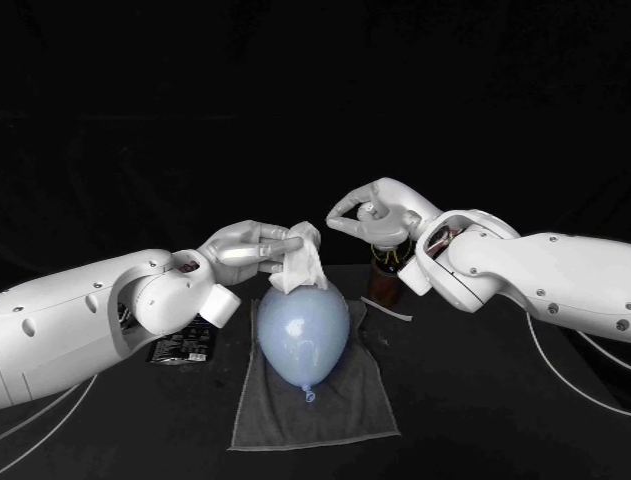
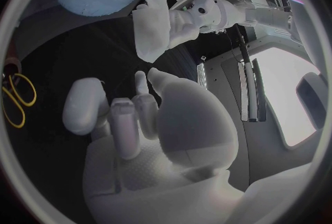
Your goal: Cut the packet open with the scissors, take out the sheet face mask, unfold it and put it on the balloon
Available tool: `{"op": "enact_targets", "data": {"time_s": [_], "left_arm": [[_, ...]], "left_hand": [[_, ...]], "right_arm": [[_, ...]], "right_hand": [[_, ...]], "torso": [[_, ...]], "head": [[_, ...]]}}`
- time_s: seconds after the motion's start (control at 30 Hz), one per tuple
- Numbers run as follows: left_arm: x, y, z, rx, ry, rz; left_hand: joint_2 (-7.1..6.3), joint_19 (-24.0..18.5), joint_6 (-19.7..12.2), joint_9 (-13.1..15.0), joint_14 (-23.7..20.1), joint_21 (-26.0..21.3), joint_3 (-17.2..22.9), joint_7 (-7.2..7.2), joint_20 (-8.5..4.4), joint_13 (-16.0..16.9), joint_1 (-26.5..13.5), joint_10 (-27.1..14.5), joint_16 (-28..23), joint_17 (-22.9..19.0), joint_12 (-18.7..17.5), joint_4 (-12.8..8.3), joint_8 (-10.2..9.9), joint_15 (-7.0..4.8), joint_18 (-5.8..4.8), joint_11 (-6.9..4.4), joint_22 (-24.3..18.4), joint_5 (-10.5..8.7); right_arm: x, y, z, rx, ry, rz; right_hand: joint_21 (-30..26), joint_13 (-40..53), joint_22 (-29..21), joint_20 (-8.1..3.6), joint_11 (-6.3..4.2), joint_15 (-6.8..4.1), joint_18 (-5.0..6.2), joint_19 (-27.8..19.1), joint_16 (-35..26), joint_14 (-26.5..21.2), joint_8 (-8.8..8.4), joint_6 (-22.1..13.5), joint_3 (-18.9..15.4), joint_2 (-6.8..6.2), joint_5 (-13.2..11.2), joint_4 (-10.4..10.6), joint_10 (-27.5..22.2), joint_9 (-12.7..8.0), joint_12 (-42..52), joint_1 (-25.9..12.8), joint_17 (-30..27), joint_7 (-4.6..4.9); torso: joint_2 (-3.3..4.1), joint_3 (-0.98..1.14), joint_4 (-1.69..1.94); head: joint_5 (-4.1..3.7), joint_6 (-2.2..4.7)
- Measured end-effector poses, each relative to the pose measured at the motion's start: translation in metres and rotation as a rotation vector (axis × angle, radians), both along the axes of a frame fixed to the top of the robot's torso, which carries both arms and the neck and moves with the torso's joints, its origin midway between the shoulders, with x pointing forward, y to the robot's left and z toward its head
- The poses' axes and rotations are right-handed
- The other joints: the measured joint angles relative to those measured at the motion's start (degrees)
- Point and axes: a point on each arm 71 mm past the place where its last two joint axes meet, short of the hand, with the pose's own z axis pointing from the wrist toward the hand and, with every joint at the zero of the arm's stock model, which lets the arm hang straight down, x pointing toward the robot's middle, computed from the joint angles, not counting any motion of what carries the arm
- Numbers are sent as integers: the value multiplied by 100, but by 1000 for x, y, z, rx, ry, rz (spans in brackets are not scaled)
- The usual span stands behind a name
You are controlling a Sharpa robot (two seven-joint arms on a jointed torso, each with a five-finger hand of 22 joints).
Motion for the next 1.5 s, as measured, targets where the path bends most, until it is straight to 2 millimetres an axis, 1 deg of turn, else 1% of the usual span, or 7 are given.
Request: {"op": "enact_targets", "data": {"time_s": [0.3,0.43,0.9,1.03,1.27,1.4,1.5], "left_arm": [[-4,2,1,4,-6,-19],[-6,2,2,8,-11,-33],[-11,0,2,21,-27,-71],[-12,-1,2,24,-30,-77],[-12,-1,3,26,-32,-81],[-12,-1,2,28,-33,-81],[-12,0,2,29,-34,-81]], "left_hand": [[0,0,-26,15,18,0,71,-27,0,0,0,0,-35,0,0,-71,-15,-17,1,0,0,0],[0,0,-27,15,18,0,117,-28,0,1,0,0,-35,0,0,-118,-15,-17,0,0,0,-1],[0,-1,-28,20,17,0,133,-29,0,1,0,0,-35,0,0,-134,-26,-16,-7,0,-1,-1],[0,-1,-29,20,17,0,133,-30,0,1,0,0,-35,0,0,-134,-1,-16,-10,0,-1,-1],[0,-1,-38,23,17,0,133,-39,0,1,0,0,-35,0,0,-134,3,-16,-15,0,-1,-1],[0,-1,-39,23,17,0,133,-39,0,1,0,0,-35,0,0,-134,3,-16,-17,0,-1,-1],[0,-1,-39,23,17,0,133,-40,0,1,0,0,-35,0,0,-134,3,-16,-19,0,-1,-1]], "right_arm": [[-3,6,-10,80,69,12],[-3,10,-14,100,87,21],[-3,20,-17,129,106,50],[-3,22,-19,128,111,60],[-4,24,-21,120,116,75],[-5,25,-21,116,114,83],[-7,24,-20,116,109,88]], "right_hand": [[-173,0,2,72,153,124,0,-72,-4,4,-219,-262,-194,-151,44,104,-130,-151,-56,-150,3,138],[-240,0,3,103,216,144,75,-103,-5,-7,-286,-343,-306,-213,44,85,-188,-197,-113,-147,3,178],[-292,0,0,162,241,170,96,-125,0,7,-300,-308,-421,-233,20,-43,-204,-230,-134,92,-1,159],[-257,0,-2,162,239,170,96,-125,0,7,-144,-80,-346,-127,20,-198,-202,-202,-133,299,-1,85],[-140,0,-1,97,73,104,95,-60,-3,-53,149,268,-260,11,21,-326,-101,-116,-40,437,0,-98],[13,24,1,-20,-85,-9,94,-9,-4,-63,428,419,-67,144,20,-551,49,-12,135,570,2,-232],[147,22,2,-73,-129,-49,92,44,-5,-43,649,396,138,234,7,-683,105,108,242,586,3,-259]], "torso": [[4,-3,2],[6,-4,4],[1,-8,5],[0,-8,4],[-1,-7,2],[-1,-4,1],[-1,-4,1]], "head": [[-13,-8],[-14,-14],[-18,-39],[-10,-40],[-9,-53],[-9,-56],[-13,-59]]}}
